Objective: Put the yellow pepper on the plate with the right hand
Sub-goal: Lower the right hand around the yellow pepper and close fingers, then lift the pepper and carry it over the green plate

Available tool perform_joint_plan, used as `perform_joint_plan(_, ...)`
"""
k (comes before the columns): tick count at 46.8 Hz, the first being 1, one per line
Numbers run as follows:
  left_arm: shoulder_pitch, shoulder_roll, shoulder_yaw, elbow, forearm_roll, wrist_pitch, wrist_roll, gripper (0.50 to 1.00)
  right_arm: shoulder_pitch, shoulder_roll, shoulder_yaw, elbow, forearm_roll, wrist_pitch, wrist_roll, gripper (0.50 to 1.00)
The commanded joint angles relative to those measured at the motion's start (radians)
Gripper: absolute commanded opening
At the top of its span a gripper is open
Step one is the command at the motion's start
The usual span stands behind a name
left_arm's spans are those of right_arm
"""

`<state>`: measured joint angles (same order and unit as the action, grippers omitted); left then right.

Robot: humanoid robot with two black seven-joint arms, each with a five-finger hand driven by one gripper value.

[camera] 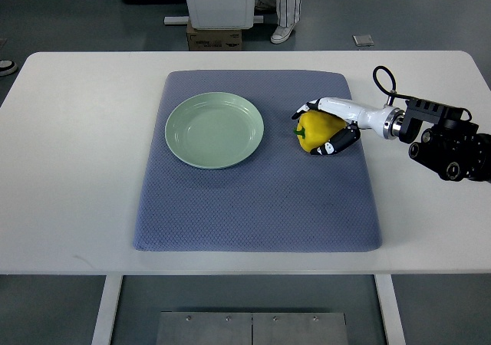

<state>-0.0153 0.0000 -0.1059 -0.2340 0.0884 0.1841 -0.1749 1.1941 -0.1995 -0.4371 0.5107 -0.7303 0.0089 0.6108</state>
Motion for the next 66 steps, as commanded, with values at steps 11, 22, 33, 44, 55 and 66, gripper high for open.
perform_joint_plan(11, 0.0, 0.0, 0.0, 0.001, 0.001, 0.0, 0.0, 1.0, 0.032, 0.0, 0.012, 0.003, 0.008, 0.0, 0.0, 0.5)
perform_joint_plan(22, 0.0, 0.0, 0.0, -0.001, 0.001, 0.0, 0.0, 1.0, 0.108, 0.031, 0.023, 0.005, 0.015, 0.003, -0.025, 0.5)
perform_joint_plan(33, 0.0, 0.0, 0.0, 0.001, -0.001, 0.0, 0.0, 1.0, 0.179, 0.123, 0.023, 0.005, 0.028, 0.019, -0.082, 0.5)
perform_joint_plan(44, 0.0, 0.0, 0.0, -0.001, 0.001, 0.0, 0.0, 1.0, 0.232, 0.2, 0.023, 0.005, 0.029, 0.019, -0.144, 0.5)
perform_joint_plan(55, 0.0, 0.0, 0.0, -0.001, -0.001, 0.0, 0.0, 1.0, 0.251, 0.2, 0.031, 0.006, 0.029, 0.019, -0.18, 0.5)
perform_joint_plan(66, 0.0, 0.0, 0.0, 0.001, -0.001, 0.0, 0.0, 1.0, 0.251, 0.2, 0.032, 0.054, 0.029, 0.019, -0.171, 0.5)
